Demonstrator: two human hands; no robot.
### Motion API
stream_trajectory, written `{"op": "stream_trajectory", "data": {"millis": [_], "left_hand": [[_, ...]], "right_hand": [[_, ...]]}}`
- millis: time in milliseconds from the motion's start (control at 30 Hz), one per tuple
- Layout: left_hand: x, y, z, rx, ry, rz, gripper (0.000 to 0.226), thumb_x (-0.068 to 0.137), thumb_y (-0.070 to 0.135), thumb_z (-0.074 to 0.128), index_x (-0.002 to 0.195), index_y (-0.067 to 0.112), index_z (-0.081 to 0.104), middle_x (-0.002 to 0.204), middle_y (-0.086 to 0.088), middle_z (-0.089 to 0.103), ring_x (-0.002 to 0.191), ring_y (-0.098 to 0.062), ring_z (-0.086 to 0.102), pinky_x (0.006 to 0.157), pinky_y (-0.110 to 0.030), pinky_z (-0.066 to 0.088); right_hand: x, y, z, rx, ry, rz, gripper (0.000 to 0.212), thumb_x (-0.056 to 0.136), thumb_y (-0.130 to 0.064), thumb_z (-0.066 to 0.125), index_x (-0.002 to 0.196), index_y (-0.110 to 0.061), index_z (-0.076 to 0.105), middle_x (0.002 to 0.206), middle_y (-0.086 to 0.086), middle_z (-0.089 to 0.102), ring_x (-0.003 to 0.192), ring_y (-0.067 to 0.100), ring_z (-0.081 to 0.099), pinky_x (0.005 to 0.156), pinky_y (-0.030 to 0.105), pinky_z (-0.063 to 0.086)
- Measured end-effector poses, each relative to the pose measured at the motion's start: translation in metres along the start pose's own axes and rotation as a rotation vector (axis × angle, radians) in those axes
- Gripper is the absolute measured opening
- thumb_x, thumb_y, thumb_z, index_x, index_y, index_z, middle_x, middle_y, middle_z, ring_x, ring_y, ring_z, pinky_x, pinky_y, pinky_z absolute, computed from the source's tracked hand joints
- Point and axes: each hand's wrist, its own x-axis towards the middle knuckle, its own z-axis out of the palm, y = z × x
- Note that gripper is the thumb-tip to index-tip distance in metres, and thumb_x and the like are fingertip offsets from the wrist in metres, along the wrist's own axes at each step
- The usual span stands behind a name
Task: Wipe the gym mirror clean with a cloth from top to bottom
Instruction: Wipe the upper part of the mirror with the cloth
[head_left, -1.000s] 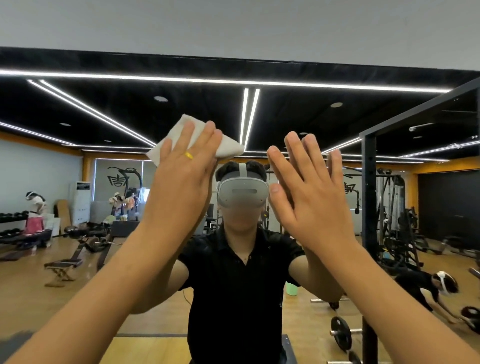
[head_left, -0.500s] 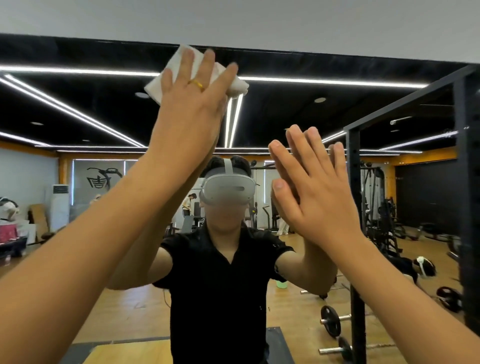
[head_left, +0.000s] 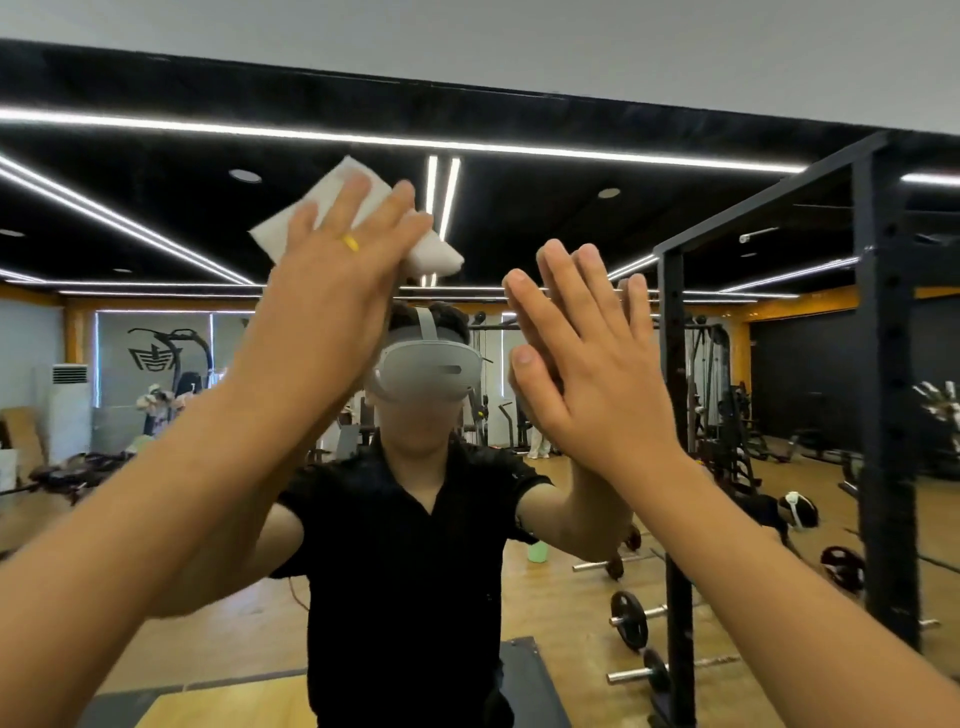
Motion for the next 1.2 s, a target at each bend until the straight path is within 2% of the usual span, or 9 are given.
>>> {"op": "stream_trajectory", "data": {"millis": [133,233,433,533,600,833,1000,1133,1200], "left_hand": [[0.056,0.01,0.0,0.006,-0.011,-0.048,0.049,0.102,0.002,0.051,0.15,0.015,0.048,0.164,-0.01,0.036,0.155,-0.037,0.018,0.124,-0.059,0.01],[0.068,0.019,0.003,-0.008,-0.008,-0.077,0.049,0.105,0.004,0.048,0.152,0.016,0.046,0.165,-0.009,0.032,0.156,-0.036,0.014,0.124,-0.058,0.008],[-0.016,0.017,0.009,-0.035,-0.01,-0.023,0.039,0.105,0.009,0.046,0.143,0.008,0.053,0.156,-0.018,0.045,0.146,-0.046,0.029,0.108,-0.072,0.031],[-0.058,0.014,0.013,-0.081,-0.069,-0.049,0.045,0.105,0.024,0.038,0.148,0.014,0.048,0.159,-0.012,0.042,0.15,-0.04,0.027,0.116,-0.064,0.023],[-0.058,0.014,0.013,-0.132,-0.082,-0.069,0.046,0.106,0.026,0.037,0.15,0.017,0.047,0.16,-0.01,0.041,0.152,-0.036,0.025,0.119,-0.06,0.019],[0.024,0.026,0.006,-0.134,-0.045,-0.116,0.041,0.104,0.003,0.047,0.143,0.012,0.057,0.161,-0.01,0.041,0.154,-0.037,0.02,0.123,-0.058,0.011],[0.086,0.043,0.002,-0.097,-0.024,-0.152,0.05,0.107,0.005,0.044,0.155,0.019,0.043,0.168,-0.003,0.026,0.158,-0.029,0.006,0.125,-0.047,-0.002],[0.077,0.041,0.001,-0.065,-0.087,-0.084,0.048,0.106,0.005,0.046,0.152,0.018,0.045,0.168,-0.005,0.027,0.158,-0.031,0.007,0.125,-0.052,0.002],[0.054,0.037,-0.001,-0.077,-0.124,-0.045,0.045,0.105,0.006,0.048,0.149,0.016,0.049,0.166,-0.007,0.031,0.156,-0.036,0.011,0.122,-0.059,0.01]], "right_hand": [[0.0,0.001,0.001,0.027,0.018,-0.005,0.058,0.107,-0.042,0.037,0.162,-0.027,0.03,0.172,0.004,0.016,0.16,0.024,0.004,0.128,0.055,0.002],[0.0,0.001,0.001,0.031,0.021,-0.005,0.058,0.107,-0.043,0.034,0.163,-0.027,0.03,0.172,0.004,0.016,0.16,0.024,0.004,0.128,0.053,-0.001],[0.0,0.003,0.001,0.045,0.015,-0.014,0.059,0.107,-0.043,0.032,0.163,-0.027,0.029,0.172,0.005,0.016,0.16,0.025,0.005,0.128,0.056,0.001],[0.0,0.002,0.001,0.033,0.018,-0.016,0.059,0.106,-0.044,0.032,0.163,-0.027,0.03,0.172,0.006,0.017,0.16,0.025,0.005,0.128,0.055,0.001],[0.001,0.002,0.001,0.03,0.029,-0.018,0.059,0.106,-0.043,0.032,0.162,-0.026,0.031,0.172,0.006,0.018,0.16,0.026,0.007,0.128,0.054,0.001],[0.0,0.003,0.003,0.048,0.056,-0.027,0.058,0.106,-0.042,0.034,0.162,-0.026,0.032,0.171,0.006,0.019,0.16,0.026,0.008,0.128,0.056,0.003],[0.001,0.004,0.004,0.056,0.057,-0.024,0.058,0.106,-0.043,0.032,0.162,-0.026,0.032,0.171,0.007,0.019,0.16,0.026,0.008,0.128,0.056,0.003],[0.0,0.005,0.003,0.054,0.028,-0.027,0.06,0.106,-0.045,0.033,0.163,-0.026,0.029,0.172,0.006,0.017,0.16,0.026,0.005,0.128,0.056,0.002],[0.0,0.006,0.002,0.057,0.015,-0.039,0.062,0.105,-0.047,0.033,0.163,-0.026,0.028,0.172,0.007,0.016,0.16,0.026,0.005,0.128,0.056,0.002]]}}
